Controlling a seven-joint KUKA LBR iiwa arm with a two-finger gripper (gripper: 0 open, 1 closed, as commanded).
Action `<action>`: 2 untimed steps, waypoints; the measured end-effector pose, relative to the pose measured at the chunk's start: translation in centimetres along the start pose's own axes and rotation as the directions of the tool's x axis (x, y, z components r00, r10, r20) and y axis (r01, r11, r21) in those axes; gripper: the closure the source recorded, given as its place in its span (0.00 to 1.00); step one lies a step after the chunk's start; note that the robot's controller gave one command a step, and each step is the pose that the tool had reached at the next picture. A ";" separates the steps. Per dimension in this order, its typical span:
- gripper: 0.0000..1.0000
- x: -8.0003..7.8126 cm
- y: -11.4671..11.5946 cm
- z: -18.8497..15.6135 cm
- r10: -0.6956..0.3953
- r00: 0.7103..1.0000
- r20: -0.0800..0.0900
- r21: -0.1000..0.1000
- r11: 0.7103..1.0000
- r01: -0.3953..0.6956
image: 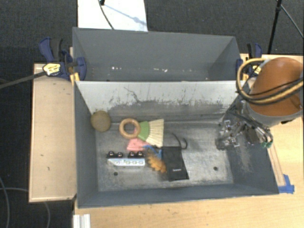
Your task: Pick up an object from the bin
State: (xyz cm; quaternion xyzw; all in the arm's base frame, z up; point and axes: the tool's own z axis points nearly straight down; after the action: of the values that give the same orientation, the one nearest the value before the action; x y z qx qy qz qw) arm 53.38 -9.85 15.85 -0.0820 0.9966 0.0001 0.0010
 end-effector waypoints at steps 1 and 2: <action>1.00 -0.9 1.2 0.3 -0.135 0.991 0.001 0.003 0.991 0.135; 1.00 -1.3 3.1 0.7 -0.357 0.934 0.000 0.000 0.934 0.357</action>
Offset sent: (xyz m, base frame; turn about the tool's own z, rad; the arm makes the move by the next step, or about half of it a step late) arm 0.0060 0.0600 -0.0143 0.0914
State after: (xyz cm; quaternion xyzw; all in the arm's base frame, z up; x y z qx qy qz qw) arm 54.19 -6.61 15.20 -0.2616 0.9652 0.0001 0.0011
